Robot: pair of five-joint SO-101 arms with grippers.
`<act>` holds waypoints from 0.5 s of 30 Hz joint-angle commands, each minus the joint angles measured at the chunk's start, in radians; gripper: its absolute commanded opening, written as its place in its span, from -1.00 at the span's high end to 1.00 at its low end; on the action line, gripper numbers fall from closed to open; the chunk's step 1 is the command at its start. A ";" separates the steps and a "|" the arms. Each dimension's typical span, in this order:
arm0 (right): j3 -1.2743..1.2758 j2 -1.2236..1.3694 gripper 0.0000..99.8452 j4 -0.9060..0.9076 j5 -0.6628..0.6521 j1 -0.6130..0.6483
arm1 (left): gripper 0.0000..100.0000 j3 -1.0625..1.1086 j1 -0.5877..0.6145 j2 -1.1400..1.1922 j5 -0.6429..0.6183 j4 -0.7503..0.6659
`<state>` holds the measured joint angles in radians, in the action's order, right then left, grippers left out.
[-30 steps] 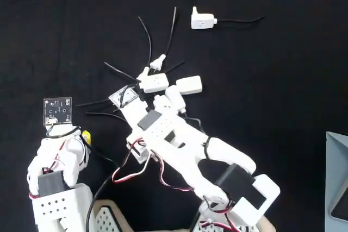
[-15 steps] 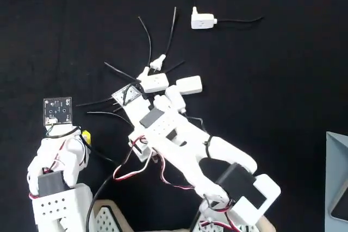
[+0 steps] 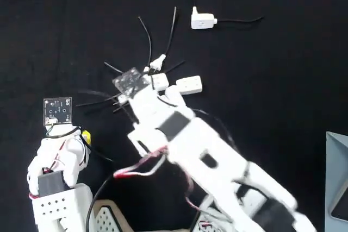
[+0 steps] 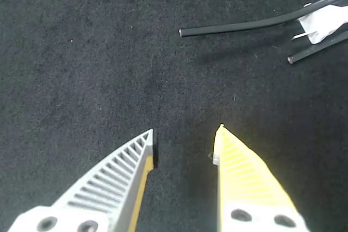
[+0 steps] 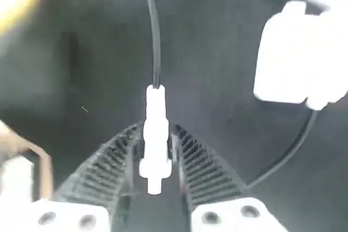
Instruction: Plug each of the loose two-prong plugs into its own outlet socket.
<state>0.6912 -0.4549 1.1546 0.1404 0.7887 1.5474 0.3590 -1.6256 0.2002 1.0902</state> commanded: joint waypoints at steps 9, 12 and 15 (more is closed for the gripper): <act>0.254 -0.536 0.98 -0.236 0.009 -0.014 | 0.63 -0.030 -0.010 -0.009 -0.011 -0.037; 0.372 -0.601 0.98 -0.362 0.009 -0.011 | 0.62 -0.041 -0.010 -0.009 -0.031 -0.084; 0.446 -0.651 0.98 -0.448 0.009 -0.011 | 0.62 -0.074 -0.012 -0.009 -0.135 -0.150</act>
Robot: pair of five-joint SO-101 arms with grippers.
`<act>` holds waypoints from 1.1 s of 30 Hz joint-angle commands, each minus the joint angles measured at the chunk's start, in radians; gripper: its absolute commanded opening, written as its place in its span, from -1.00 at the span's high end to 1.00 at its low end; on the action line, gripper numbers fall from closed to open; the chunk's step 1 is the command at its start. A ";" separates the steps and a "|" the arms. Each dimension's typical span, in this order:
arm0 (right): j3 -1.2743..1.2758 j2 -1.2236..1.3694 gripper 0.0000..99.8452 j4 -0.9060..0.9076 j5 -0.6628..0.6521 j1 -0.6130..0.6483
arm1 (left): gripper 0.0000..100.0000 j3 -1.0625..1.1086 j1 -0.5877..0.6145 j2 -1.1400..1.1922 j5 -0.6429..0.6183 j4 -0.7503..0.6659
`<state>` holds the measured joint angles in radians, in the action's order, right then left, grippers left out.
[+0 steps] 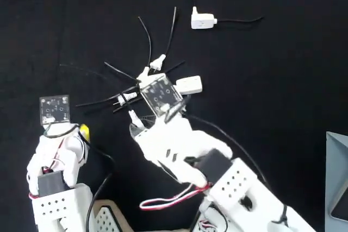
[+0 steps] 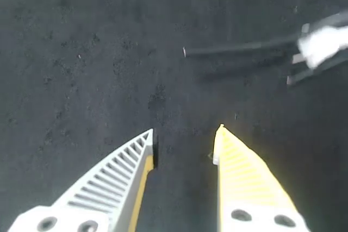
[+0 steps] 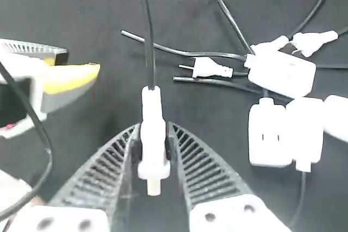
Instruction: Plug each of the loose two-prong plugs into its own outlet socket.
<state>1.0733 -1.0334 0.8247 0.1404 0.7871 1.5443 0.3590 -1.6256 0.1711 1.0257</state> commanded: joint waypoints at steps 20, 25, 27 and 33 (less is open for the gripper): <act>0.234 -0.114 0.98 -0.227 0.077 -0.008 | 0.62 -0.117 -0.516 -0.009 -0.276 -0.305; 0.265 -0.114 0.98 -0.227 0.075 -0.008 | 0.62 -0.177 -0.544 -0.009 -0.264 -0.241; 0.268 -0.114 0.98 -0.219 0.075 -0.008 | 0.62 -0.191 -0.545 -0.009 -0.198 -0.216; 0.269 -0.114 0.98 -0.187 0.075 -0.008 | 0.62 -0.185 -0.555 -0.009 -0.080 -0.212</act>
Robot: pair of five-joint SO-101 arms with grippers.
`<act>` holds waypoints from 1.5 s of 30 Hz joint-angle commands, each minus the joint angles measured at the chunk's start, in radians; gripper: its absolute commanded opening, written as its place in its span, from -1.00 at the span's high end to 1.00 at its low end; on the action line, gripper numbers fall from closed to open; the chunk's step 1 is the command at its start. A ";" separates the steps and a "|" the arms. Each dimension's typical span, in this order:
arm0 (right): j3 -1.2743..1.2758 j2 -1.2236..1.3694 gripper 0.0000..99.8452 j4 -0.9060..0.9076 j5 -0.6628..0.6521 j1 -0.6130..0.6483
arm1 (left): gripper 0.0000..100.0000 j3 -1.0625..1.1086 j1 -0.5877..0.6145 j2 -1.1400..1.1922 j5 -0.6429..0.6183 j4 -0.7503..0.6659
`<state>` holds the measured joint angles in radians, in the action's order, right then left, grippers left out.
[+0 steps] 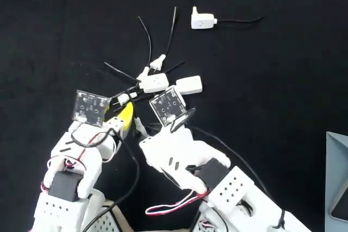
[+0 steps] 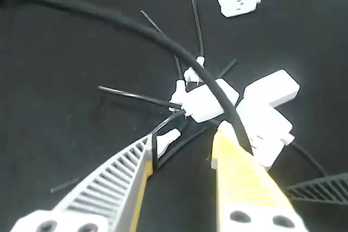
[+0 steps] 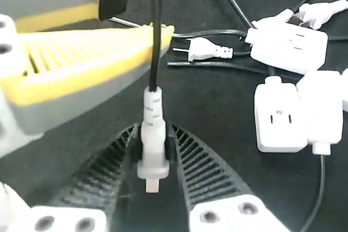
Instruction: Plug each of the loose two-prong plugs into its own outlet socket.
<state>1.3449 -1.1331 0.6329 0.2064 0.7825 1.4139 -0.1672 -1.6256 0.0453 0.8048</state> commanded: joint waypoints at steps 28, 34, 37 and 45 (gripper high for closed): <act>0.016 -0.010 0.98 0.006 -0.026 -0.015 | 0.62 -0.047 -0.265 -0.206 0.153 0.242; -0.030 -0.008 0.98 0.008 -0.034 -0.218 | 0.62 -0.051 -0.027 -0.144 0.074 0.147; -0.047 -0.010 0.98 0.008 -0.087 -0.328 | 0.59 -0.054 0.041 -0.114 0.054 0.140; -0.081 -0.008 0.98 -0.002 -0.249 -0.565 | 0.49 -0.114 0.048 0.091 0.052 0.140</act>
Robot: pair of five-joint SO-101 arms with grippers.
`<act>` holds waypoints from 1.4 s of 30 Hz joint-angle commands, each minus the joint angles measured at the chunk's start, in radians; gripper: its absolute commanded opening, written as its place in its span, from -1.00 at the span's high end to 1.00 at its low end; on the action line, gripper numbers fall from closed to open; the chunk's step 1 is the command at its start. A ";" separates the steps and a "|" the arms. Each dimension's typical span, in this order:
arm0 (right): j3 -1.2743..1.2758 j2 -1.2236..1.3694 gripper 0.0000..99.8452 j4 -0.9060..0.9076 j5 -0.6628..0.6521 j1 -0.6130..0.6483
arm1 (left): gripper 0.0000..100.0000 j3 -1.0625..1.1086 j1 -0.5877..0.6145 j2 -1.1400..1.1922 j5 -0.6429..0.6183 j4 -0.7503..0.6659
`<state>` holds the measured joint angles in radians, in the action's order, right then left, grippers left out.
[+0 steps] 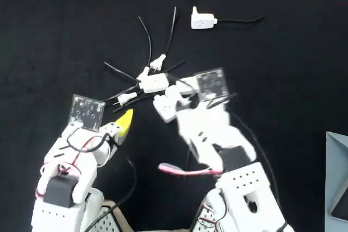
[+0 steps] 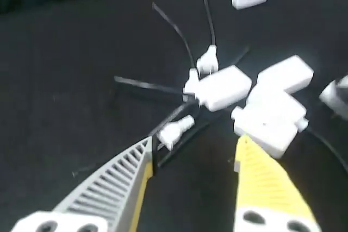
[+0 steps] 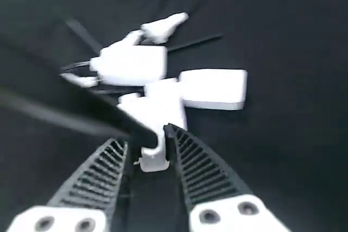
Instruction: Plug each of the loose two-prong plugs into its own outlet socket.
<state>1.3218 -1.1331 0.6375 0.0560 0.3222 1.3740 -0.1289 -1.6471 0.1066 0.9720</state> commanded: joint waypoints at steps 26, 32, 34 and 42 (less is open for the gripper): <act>0.027 -0.007 0.98 -0.155 -0.130 -0.158 | 0.31 -1.007 0.008 1.482 0.396 -0.025; 0.027 -0.007 0.98 -0.157 -0.130 -0.157 | 0.39 -1.135 -0.047 1.606 0.229 -0.029; 0.027 -0.007 0.98 -0.157 -0.130 -0.157 | 0.38 -1.159 -0.061 1.636 0.218 -0.031; 0.027 -0.007 0.98 -0.155 -0.130 -0.157 | 0.39 -1.354 -0.065 1.815 0.465 -0.023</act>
<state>1.3556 -1.1331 0.5040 -0.0652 0.1765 0.1527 -0.1765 0.1082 0.4795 0.9613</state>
